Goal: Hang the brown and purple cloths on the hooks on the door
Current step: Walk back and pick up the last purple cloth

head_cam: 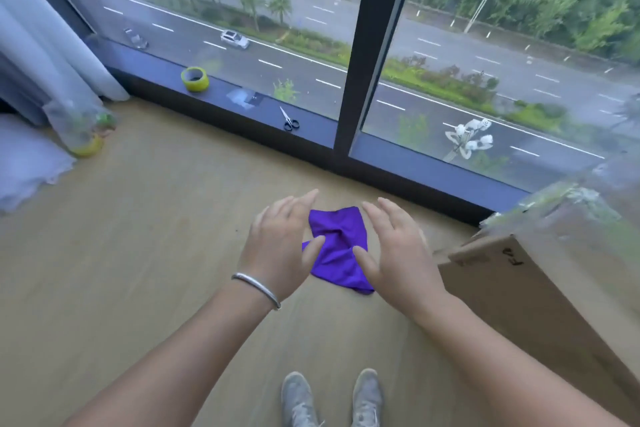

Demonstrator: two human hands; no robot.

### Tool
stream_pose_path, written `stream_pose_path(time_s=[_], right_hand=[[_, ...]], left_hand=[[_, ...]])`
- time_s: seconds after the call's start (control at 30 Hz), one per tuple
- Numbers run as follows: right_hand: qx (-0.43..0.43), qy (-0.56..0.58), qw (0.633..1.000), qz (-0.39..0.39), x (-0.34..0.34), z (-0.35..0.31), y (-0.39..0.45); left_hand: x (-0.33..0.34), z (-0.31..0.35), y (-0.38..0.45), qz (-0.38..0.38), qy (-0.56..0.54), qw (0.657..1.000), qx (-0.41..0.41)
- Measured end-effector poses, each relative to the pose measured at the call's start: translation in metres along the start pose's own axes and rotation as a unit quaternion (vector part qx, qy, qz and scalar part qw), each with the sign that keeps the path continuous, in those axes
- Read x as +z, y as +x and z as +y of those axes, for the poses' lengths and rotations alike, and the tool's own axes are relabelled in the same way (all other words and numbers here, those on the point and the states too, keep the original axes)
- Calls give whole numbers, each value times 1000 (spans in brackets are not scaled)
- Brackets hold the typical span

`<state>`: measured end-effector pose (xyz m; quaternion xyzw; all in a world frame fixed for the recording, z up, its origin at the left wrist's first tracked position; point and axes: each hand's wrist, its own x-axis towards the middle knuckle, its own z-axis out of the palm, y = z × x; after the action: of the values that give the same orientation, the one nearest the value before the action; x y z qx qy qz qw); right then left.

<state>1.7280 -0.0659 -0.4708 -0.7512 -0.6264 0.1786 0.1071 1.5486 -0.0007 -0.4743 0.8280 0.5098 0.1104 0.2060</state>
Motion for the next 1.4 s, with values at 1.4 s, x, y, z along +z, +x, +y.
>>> stream_pose_path(time_s=[1.4], right_hand=[[-231, -43, 962, -142, 546, 329, 162]], left_hand=[[584, -318, 78, -297, 167, 939, -37]])
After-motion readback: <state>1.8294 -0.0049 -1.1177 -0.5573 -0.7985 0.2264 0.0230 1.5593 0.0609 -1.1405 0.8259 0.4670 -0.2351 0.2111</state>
